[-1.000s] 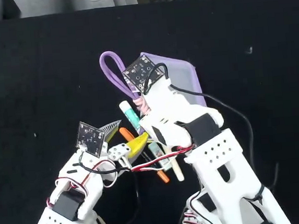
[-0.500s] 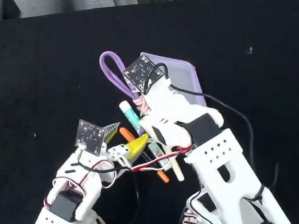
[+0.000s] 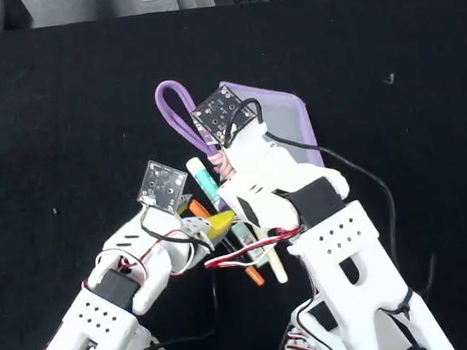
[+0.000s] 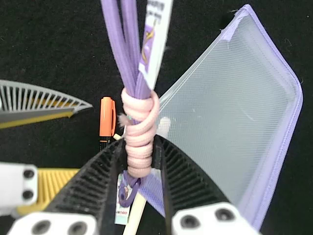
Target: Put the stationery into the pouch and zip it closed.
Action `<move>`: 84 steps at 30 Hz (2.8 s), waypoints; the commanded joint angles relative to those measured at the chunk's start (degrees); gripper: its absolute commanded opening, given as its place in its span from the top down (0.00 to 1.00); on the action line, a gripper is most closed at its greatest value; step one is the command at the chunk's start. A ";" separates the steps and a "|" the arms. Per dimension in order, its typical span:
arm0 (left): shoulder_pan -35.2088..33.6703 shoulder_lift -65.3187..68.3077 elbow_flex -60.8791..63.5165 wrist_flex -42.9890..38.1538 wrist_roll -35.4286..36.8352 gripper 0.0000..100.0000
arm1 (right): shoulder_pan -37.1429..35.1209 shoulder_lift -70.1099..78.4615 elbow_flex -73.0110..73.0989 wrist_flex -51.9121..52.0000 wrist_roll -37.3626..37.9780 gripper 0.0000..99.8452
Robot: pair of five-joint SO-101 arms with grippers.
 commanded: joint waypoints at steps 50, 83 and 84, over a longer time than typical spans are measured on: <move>-3.47 0.79 2.95 -15.38 -9.93 0.97 | 1.49 -2.51 -0.66 0.88 0.53 0.99; -15.25 0.18 0.66 -9.41 -3.69 0.97 | 22.24 -13.49 -3.30 5.71 3.34 0.99; -15.25 0.18 0.66 -9.32 -3.69 0.97 | 22.51 -13.58 -3.56 5.89 3.34 0.99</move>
